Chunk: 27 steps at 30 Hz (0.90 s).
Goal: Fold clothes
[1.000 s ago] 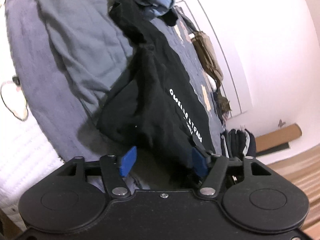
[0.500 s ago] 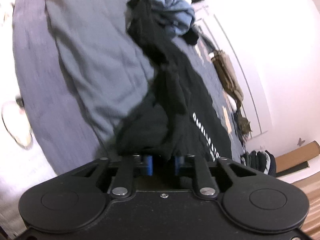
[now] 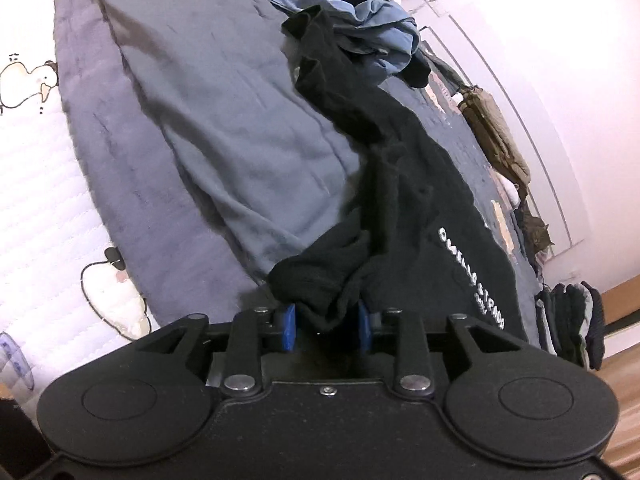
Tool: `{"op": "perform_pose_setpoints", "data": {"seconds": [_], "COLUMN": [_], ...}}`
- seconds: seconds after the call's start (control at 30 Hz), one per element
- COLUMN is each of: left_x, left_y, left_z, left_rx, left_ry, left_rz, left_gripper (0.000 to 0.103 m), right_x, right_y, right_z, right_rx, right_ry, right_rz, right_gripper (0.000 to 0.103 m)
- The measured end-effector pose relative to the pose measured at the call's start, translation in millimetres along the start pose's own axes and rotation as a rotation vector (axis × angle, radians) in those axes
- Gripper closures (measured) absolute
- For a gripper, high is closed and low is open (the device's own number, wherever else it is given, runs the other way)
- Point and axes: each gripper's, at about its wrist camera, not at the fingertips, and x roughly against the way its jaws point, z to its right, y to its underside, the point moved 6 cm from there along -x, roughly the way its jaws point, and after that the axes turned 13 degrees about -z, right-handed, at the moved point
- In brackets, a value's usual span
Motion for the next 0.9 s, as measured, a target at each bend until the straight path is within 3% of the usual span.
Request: {"op": "perform_pose_setpoints", "data": {"seconds": [0.2, 0.27, 0.33, 0.4, 0.47, 0.57, 0.7, 0.83, 0.9], "left_x": [7, 8, 8, 9, 13, 21, 23, 18, 17], "left_y": [-7, -7, -7, -7, -7, -11, -13, -13, -14], "left_z": [-6, -5, -3, 0, 3, 6, 3, -8, -12], "left_rx": [0.084, 0.097, 0.076, 0.055, 0.016, -0.006, -0.001, 0.030, 0.040], "left_ry": [0.136, 0.172, 0.168, 0.164, 0.149, 0.141, 0.098, 0.046, 0.046], "left_rz": [0.021, 0.016, 0.021, 0.026, 0.041, 0.060, 0.052, 0.025, 0.019], "left_gripper": [0.073, 0.064, 0.061, 0.064, 0.084, 0.089, 0.088, 0.075, 0.074], "right_x": [3, 4, 5, 5, 5, 5, 5, 3, 3], "right_y": [2, 2, 3, 4, 3, 3, 3, 3, 3], "right_z": [1, 2, 2, 2, 1, -1, -1, 5, 5], "right_rx": [0.000, -0.004, -0.001, 0.003, 0.006, 0.014, 0.014, 0.000, 0.001], "right_ry": [-0.010, -0.011, -0.007, -0.004, -0.005, -0.014, -0.017, -0.003, 0.001], "right_rz": [0.006, 0.007, 0.009, 0.009, 0.011, 0.009, 0.006, 0.003, 0.004], "right_gripper": [0.095, 0.095, 0.095, 0.095, 0.095, 0.094, 0.094, 0.094, 0.094]}}
